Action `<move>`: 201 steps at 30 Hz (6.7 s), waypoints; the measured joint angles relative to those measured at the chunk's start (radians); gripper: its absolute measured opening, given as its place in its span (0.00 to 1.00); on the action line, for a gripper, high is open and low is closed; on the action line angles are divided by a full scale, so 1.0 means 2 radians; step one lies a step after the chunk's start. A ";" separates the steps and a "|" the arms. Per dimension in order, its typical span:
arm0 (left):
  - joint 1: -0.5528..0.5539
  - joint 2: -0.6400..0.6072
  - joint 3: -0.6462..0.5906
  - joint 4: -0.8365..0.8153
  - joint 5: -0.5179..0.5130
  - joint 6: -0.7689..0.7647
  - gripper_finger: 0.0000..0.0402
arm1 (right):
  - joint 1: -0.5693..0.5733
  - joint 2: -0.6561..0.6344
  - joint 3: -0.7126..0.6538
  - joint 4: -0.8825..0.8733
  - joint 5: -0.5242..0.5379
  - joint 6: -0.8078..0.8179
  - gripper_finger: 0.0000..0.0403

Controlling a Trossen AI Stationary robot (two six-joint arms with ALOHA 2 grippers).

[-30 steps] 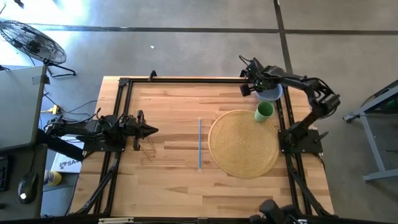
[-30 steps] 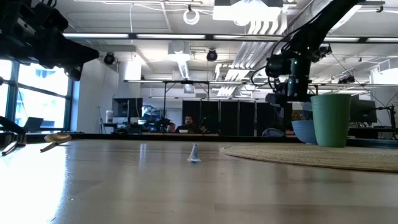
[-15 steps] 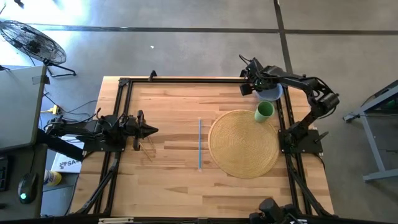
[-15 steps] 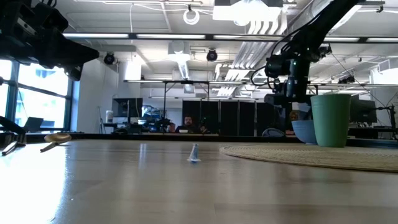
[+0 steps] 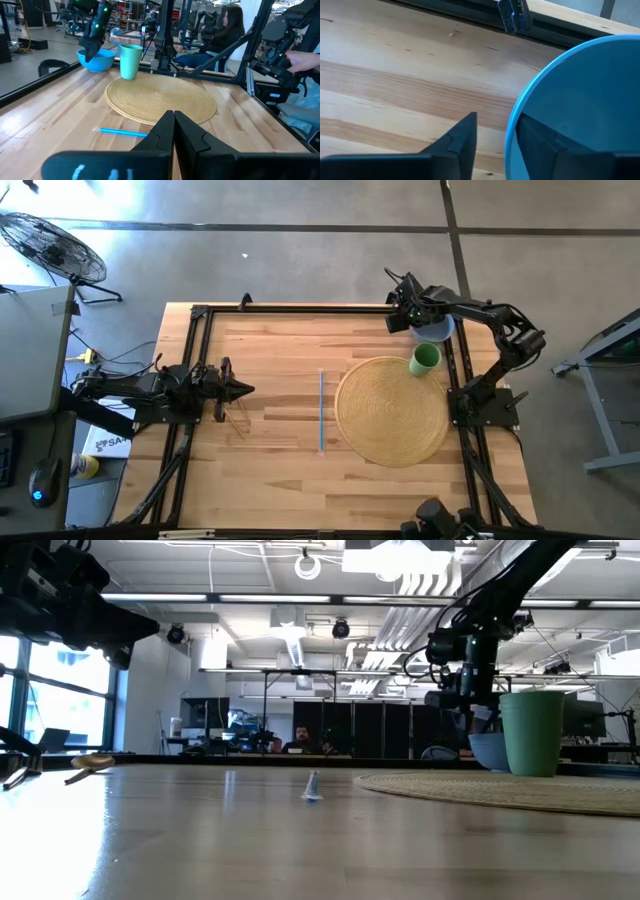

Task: Pick & Place Utensil
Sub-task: Put the blue bowl on the table mat to the middle of the brown table mat

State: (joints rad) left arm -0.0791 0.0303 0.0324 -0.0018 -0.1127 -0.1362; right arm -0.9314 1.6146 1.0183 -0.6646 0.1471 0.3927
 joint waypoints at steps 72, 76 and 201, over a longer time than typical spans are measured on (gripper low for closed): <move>0.000 0.000 0.000 0.000 0.000 0.000 0.00 | 0.179 0.000 0.208 -0.220 0.092 0.038 0.01; 0.000 0.000 0.000 0.000 0.000 0.000 0.00 | 0.210 0.000 0.237 -0.239 0.101 0.039 0.01; 0.000 0.000 0.000 0.000 0.000 0.000 0.00 | 0.669 0.002 0.024 -0.154 0.051 0.231 0.04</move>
State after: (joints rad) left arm -0.0791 0.0303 0.0322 -0.0021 -0.1127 -0.1363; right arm 0.4057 1.6196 1.0660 -0.9736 0.2492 0.8538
